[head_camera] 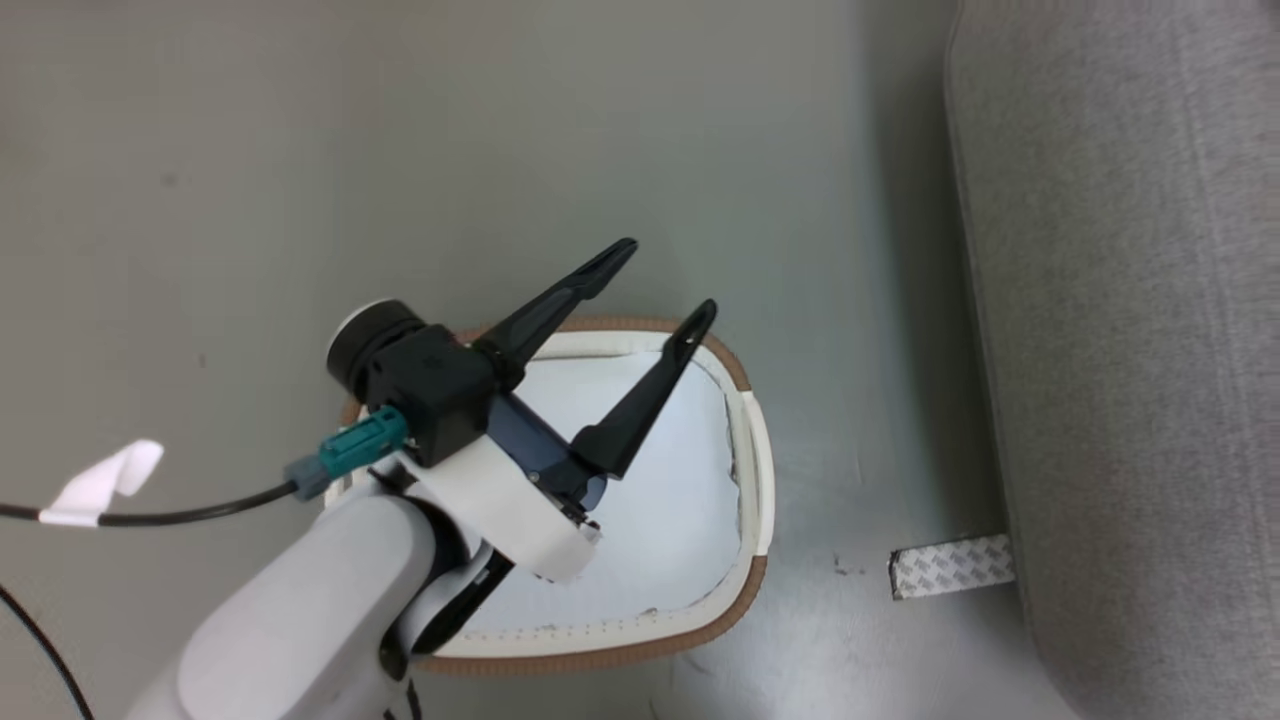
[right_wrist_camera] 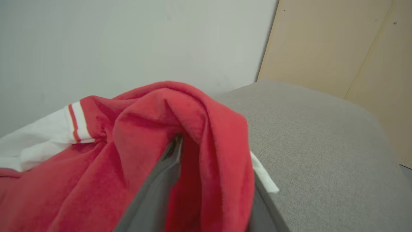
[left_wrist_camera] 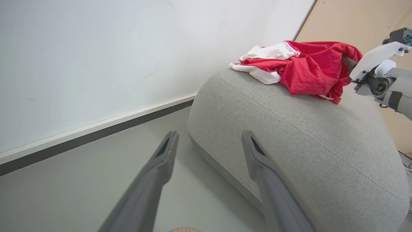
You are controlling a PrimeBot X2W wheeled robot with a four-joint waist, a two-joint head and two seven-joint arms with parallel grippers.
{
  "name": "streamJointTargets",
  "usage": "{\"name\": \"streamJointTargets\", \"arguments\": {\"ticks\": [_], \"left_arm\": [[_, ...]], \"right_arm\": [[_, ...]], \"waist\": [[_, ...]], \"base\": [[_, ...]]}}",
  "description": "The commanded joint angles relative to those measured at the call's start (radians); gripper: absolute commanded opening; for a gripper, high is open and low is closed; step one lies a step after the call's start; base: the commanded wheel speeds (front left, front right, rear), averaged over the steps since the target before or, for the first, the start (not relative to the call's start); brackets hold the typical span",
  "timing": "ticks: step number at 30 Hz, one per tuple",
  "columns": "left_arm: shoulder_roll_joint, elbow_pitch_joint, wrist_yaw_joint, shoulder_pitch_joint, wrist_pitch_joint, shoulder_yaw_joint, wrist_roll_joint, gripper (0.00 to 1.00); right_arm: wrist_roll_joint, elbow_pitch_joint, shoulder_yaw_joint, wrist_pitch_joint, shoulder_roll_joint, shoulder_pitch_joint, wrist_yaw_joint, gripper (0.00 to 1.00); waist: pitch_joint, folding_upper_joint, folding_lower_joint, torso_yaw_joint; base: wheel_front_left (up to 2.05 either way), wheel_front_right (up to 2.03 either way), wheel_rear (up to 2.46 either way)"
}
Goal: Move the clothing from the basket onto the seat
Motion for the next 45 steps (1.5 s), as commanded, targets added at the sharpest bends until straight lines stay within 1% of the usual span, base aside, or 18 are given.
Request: {"name": "streamJointTargets", "arguments": {"ticks": [1,3,5,11,16,19,24,27,30,32,36,38,39,43,45], "left_arm": [[0.007,0.011,0.008,0.020,-0.011,0.007,-0.012,1.00],[0.003,0.026,0.023,0.042,-0.029,0.019,-0.023,1.00],[0.001,0.042,0.040,0.065,-0.047,0.032,-0.035,1.00],[0.012,0.091,0.086,0.161,-0.091,0.071,-0.074,1.00],[0.025,0.116,0.127,0.258,-0.110,0.098,-0.097,1.00],[0.022,0.131,0.151,0.318,-0.118,0.107,-0.113,1.00],[-0.003,0.152,0.198,0.409,-0.131,0.135,-0.131,1.00],[-0.011,0.172,0.222,0.459,-0.137,0.161,-0.120,1.00],[-0.014,0.193,0.237,0.504,-0.139,0.190,-0.104,1.00],[-0.021,0.202,0.239,0.528,-0.138,0.226,-0.089,1.00],[-0.038,0.220,0.217,0.583,-0.138,0.292,-0.048,1.00],[-0.051,0.235,0.206,0.607,-0.138,0.333,-0.028,1.00],[-0.051,0.235,0.206,0.607,-0.138,0.333,-0.028,1.00],[-0.091,0.255,0.177,0.652,-0.138,0.414,0.030,1.00],[-0.116,0.259,0.149,0.669,-0.138,0.453,0.062,1.00]], "right_arm": [[-0.010,0.012,0.034,-0.017,0.005,0.029,-0.003,1.00],[-0.026,0.011,0.094,-0.040,0.013,0.075,-0.003,1.00],[-0.015,-0.014,0.135,-0.062,0.025,0.115,-0.003,1.00],[0.038,-0.170,0.277,-0.084,0.083,0.299,-0.003,1.00],[0.089,-0.314,0.419,-0.073,0.104,0.484,-0.003,1.00],[0.136,-0.364,0.502,-0.060,0.103,0.589,-0.003,1.00],[0.178,-0.403,0.616,-0.054,0.104,0.744,-0.003,1.00],[0.195,-0.393,0.695,-0.065,0.103,0.810,-0.003,1.00],[0.236,-0.356,0.769,-0.074,0.103,0.856,-0.003,1.00],[0.247,-0.333,0.816,-0.082,0.103,0.874,-0.003,1.00],[0.260,-0.285,0.894,-0.094,0.102,0.899,-0.003,1.00],[0.289,-0.250,0.929,-0.100,0.102,0.902,-0.003,1.00],[0.289,-0.250,0.929,-0.100,0.102,0.902,-0.003,1.00],[0.276,-0.207,0.981,-0.102,0.102,0.903,-0.003,1.00],[0.292,-0.201,0.988,-0.101,0.102,0.913,-0.003,1.00]], "waist": [[-0.033,0.0000,-0.0001,-0.007],[-0.066,0.0000,-0.0001,-0.013],[-0.106,0.0000,-0.0001,-0.019],[-0.258,0.0000,-0.0001,-0.032],[-0.387,0.0000,-0.0001,-0.038],[-0.460,0.0000,-0.0001,-0.031],[-0.567,0.0000,-0.0001,0.006],[-0.614,0.0000,-0.0001,0.026],[-0.646,0.0000,-0.0001,0.046],[-0.658,0.0000,-0.0001,0.059],[-0.672,0.0000,-0.0001,0.073],[-0.678,0.0000,-0.0001,0.075],[-0.678,0.0000,-0.0001,0.075],[-0.685,0.0000,-0.0001,0.087],[-0.688,0.0000,-0.0001,0.094]], "base": [[0.00,0.00,0.00],[0.00,0.00,0.00],[0.00,0.00,0.00],[0.00,0.00,0.00],[0.00,0.00,0.00],[0.00,0.00,0.00],[0.00,0.00,0.00],[0.00,0.00,0.00],[0.00,0.00,0.00],[0.00,0.00,0.00],[0.00,0.00,0.00],[0.00,0.00,0.00],[0.00,0.00,0.00],[0.00,0.00,0.00],[0.00,0.00,0.00]]}}
